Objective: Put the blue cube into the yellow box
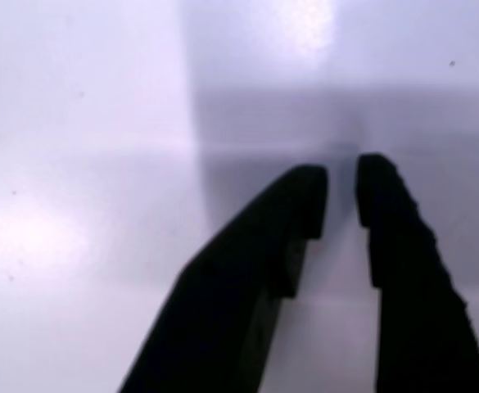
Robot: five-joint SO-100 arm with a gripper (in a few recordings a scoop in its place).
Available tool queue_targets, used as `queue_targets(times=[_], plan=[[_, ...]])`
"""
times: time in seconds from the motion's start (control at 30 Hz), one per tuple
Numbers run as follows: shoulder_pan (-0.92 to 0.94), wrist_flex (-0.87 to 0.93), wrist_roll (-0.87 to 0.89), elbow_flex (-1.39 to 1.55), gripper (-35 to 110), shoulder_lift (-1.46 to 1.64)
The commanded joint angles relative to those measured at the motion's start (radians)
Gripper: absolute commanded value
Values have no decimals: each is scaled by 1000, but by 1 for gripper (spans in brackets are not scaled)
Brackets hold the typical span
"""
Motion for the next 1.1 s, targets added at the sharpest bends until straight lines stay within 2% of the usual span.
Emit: queue_targets(times=[0.0, 0.6, 0.8, 1.07], plan=[[-28, 18, -55, 26, 0, 26], [-40, 15, -106, 26, 0, 26], [-57, -166, -115, -83, 4, -44], [-183, -457, -46, -364, 18, -362]])
